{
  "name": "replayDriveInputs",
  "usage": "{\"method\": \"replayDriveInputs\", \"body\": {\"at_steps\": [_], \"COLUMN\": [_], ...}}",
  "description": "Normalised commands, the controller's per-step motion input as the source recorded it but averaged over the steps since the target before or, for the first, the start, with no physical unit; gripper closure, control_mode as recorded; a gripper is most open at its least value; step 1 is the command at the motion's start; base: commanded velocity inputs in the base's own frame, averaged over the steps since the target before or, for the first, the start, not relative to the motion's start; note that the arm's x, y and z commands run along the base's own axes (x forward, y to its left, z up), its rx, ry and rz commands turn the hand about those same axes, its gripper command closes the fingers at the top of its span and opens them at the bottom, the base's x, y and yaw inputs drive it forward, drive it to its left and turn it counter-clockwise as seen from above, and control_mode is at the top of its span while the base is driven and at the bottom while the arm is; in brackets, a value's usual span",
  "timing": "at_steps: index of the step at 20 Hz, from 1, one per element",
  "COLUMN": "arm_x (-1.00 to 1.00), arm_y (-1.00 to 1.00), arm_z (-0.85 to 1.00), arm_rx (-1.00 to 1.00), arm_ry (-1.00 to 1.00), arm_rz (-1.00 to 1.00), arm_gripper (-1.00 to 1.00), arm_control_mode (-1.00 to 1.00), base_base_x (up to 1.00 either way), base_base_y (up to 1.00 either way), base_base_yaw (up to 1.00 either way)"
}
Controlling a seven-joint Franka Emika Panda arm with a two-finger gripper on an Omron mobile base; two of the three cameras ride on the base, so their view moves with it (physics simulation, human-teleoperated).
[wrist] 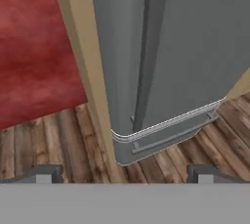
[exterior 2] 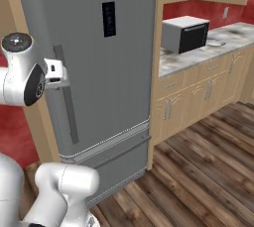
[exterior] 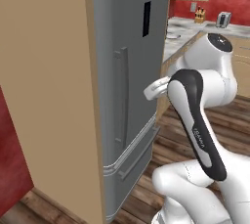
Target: Move the hot dog bun to the plate on the dining table and place the condiment next to that plate. Then navigate to the fridge and take the sausage and place it on the plate as well.
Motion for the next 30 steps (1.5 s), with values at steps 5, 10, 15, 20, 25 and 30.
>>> {"method": "replayDriveInputs", "body": {"at_steps": [5, 10, 15, 20, 25, 30], "arm_x": [0.55, 0.64, 0.62, 0.33, 0.22, 0.34], "arm_y": [-0.04, 0.02, 0.05, 0.08, 0.13, 0.19], "arm_z": [-0.23, -0.23, -0.08, -0.01, 0.00, -0.03], "arm_rx": [0.20, 0.16, 0.08, 0.04, 0.05, 0.03], "arm_ry": [-0.27, -0.06, 0.00, 0.00, 0.02, 0.06], "arm_rz": [0.00, 0.00, 0.00, 0.00, 0.00, 0.00], "arm_gripper": [-1.00, -1.00, -1.00, -1.00, -1.00, -1.00], "arm_control_mode": [-1.00, -1.00, -1.00, -1.00, -1.00, -1.00], "base_base_x": [0.00, 0.00, 0.00, 0.00, 0.00, 0.00], "base_base_y": [0.00, 0.00, 0.00, 0.00, 0.00, 0.00], "base_base_yaw": [0.00, 0.00, 0.00, 0.00, 0.00, 0.00]}}
